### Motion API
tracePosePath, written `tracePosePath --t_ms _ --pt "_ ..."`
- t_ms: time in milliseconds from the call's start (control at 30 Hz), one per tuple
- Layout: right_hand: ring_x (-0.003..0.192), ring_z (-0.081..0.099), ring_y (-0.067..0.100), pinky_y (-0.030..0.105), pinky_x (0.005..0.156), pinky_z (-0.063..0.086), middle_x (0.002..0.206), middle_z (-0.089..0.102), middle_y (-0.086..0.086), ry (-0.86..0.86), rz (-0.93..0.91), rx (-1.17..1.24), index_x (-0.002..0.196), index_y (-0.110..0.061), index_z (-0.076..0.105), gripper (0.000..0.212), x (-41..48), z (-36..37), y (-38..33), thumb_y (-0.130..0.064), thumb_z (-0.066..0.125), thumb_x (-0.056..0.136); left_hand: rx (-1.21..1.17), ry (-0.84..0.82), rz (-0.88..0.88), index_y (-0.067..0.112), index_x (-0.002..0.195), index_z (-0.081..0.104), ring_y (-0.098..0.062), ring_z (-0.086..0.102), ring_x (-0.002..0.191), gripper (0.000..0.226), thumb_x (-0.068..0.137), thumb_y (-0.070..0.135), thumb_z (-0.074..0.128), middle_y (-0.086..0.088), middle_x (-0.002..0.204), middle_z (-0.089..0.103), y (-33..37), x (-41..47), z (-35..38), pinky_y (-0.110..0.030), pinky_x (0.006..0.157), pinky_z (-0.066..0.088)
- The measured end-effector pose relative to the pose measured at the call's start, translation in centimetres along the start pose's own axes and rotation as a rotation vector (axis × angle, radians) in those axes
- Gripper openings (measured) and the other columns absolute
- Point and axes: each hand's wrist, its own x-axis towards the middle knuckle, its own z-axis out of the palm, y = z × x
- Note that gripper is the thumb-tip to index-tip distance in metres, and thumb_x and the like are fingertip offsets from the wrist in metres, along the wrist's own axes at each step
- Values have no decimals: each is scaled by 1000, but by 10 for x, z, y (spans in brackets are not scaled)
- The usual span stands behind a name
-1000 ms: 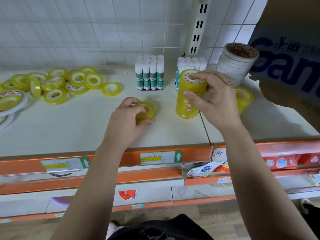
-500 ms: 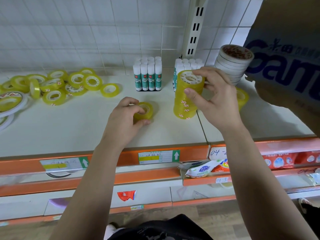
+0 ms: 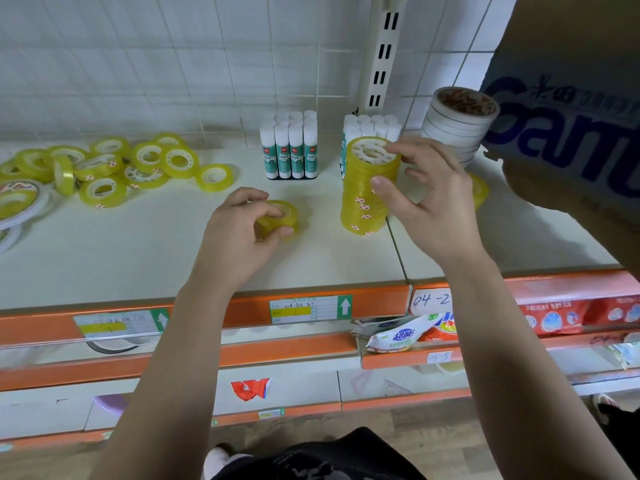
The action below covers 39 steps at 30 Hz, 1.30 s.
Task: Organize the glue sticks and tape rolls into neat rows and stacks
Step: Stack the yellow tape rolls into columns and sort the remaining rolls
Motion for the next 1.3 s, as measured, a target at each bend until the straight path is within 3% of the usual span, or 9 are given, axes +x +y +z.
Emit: tracePosePath --t_ms 100,200,367,567,700,900,1033,1167,1300 --pt "112 58 14 39 94 51 121 59 4 -4 -7 -14 121 -12 64 39 0 -1 2 -35 67 90 -14 50 19 13 97 75 -19 61 103 22 78 23 80 -6 117 62 3 -1 -1 -3 85 30" --pt "112 58 14 39 94 51 119 60 3 -1 -16 -22 120 -11 65 37 0 -3 3 -32 67 90 -43 123 63 13 95 74 -16 59 105 25 78 30 73 -6 116 62 13 1 -2 -4 90 31" --pt "105 61 10 39 90 53 112 65 0 52 -42 -47 113 -9 69 27 0 -19 4 -23 66 90 -120 283 197 9 92 72 -4 55 99 20 81 25 73 -8 113 61 51 10 -8 -9 89 38" --pt "96 63 12 36 84 55 105 64 -2 178 -82 -128 107 -6 70 19 -2 -57 13 -16 63 92 -183 345 382 6 91 72 -11 58 100 19 82 22 74 -14 114 59 115 23 -2 -14 86 40" --pt "97 60 10 31 83 52 105 68 6 199 -74 -248 108 -5 70 19 -8 -86 34 -14 62 92 -216 279 430 8 92 71 -15 59 104 19 82 24 75 -14 120 58 151 28 23 -15 92 39" --pt "96 65 25 41 85 53 104 68 8 199 40 -287 106 -6 70 20 -29 -105 72 -13 59 91 -213 120 402 10 94 72 -23 60 109 22 79 26 75 -11 122 60 172 33 66 -18 94 37" --pt "96 62 24 36 84 49 107 66 6 148 167 -295 108 -9 69 23 -38 -105 87 -19 58 89 -181 42 356 9 95 73 -24 61 105 23 78 25 78 -12 120 60 173 40 92 -17 88 36" --pt "98 62 24 46 87 51 109 65 3 109 244 -241 109 -12 68 26 -41 -99 98 -22 56 88 -167 9 314 10 98 74 -23 61 105 27 79 29 78 -10 118 60 172 49 106 -19 88 37" --pt "99 62 23 47 88 51 110 65 3 89 264 -224 110 -12 67 25 -42 -97 102 -20 58 89 -147 -1 337 11 99 74 -23 61 106 31 83 36 70 -9 115 61 170 49 110 -20 88 38"
